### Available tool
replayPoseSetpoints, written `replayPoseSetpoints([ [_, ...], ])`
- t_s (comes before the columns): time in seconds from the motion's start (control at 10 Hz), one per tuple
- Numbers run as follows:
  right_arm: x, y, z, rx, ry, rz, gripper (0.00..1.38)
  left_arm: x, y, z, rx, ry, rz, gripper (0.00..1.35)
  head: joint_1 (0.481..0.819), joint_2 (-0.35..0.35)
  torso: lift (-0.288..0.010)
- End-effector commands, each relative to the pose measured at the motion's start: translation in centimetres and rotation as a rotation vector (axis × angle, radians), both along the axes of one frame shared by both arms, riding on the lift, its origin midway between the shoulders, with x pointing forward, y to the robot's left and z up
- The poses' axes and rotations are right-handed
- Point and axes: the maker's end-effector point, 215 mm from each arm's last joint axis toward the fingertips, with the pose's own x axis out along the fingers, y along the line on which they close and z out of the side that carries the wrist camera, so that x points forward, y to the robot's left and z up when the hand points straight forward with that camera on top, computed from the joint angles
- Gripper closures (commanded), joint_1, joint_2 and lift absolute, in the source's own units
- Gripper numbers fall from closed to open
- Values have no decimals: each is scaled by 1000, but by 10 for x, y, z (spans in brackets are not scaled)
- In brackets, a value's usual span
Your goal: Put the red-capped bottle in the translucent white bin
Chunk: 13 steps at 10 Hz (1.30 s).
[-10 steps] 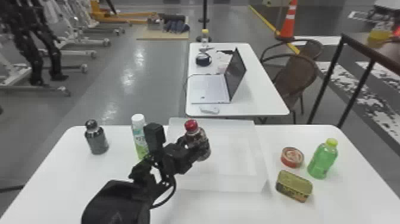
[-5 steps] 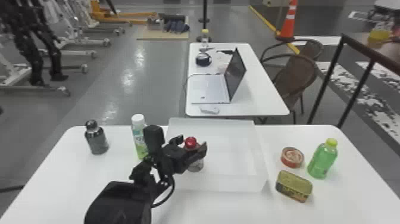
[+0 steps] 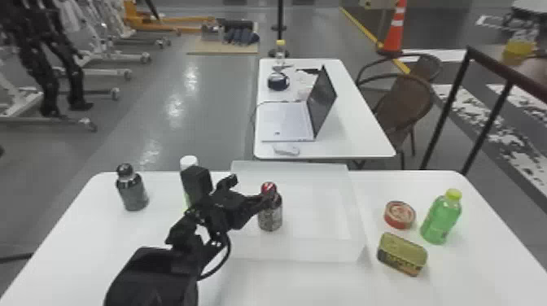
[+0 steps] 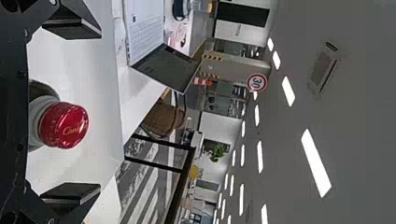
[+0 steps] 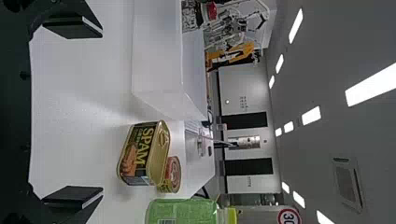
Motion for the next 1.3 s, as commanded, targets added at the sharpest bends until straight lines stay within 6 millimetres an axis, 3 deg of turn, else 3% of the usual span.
replayPoseSetpoints([
  [0.0,0,1,0,-1,0,1,108,-9,25,9,-11,-28,48,142,549,0,-100],
  [0.1,0,1,0,-2,0,2,108,-19,51,15,-10,-49,96,137,549,0,-100],
  [0.3,2,2,3,-5,-7,5,108,-55,124,23,29,-100,274,139,549,0,-100],
  [0.5,0,1,3,-7,-4,3,108,-96,184,13,58,-97,428,142,549,0,-100],
  [0.9,-1,1,2,-9,-4,4,108,-182,259,-41,155,3,643,148,549,0,-100],
  [1.2,-4,0,2,-14,-4,3,108,-248,292,-84,254,77,719,148,549,0,-100],
])
